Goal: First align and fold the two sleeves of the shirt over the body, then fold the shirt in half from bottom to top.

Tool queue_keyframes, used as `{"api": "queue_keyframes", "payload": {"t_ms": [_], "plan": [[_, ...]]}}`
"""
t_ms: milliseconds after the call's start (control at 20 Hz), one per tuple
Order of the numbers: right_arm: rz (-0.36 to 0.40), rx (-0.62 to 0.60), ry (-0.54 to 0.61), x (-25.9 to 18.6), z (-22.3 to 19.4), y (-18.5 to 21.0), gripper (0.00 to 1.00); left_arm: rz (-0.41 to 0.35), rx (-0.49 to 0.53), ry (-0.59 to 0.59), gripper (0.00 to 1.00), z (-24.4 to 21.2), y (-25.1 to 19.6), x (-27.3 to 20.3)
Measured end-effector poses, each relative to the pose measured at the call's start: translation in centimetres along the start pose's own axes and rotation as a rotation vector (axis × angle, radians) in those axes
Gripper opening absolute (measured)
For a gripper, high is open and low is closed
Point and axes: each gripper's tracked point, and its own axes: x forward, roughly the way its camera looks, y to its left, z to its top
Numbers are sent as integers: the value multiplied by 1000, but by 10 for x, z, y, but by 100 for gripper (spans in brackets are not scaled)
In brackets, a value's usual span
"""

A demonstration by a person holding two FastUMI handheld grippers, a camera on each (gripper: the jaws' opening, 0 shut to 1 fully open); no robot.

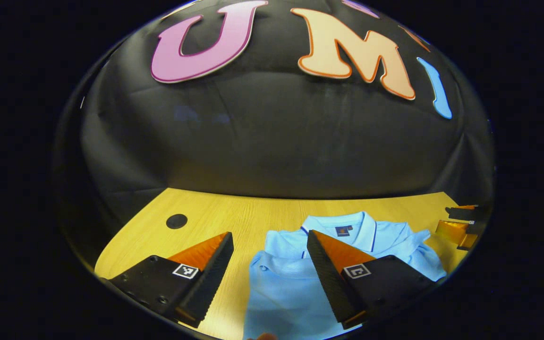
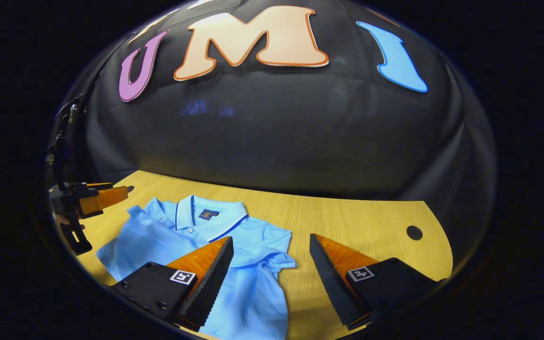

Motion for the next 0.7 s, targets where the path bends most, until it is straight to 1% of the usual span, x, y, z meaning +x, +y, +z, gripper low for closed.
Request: {"api": "queue_keyframes", "payload": {"t_ms": [100,200,300,350,450,550,700], "plan": [[19,15,-42,-20,7,4,100,-13,7,-35,95,9,-9,-24],[20,14,-81,-40,12,2,100,-62,0,-49,95,9,-24,-45],[-1,-18,-128,-61,18,-3,100,-110,-9,-53,95,9,-38,-67],[-22,-38,-151,-73,21,-7,100,-120,-1,-57,95,8,-43,-76],[-51,-65,-183,-93,20,-11,100,-101,41,-62,94,9,-44,-89],[-43,-61,-195,-111,17,-7,100,-79,68,-77,95,13,-44,-101],[-23,-57,-218,-128,25,-3,99,-151,48,-90,94,19,-64,-121]]}}
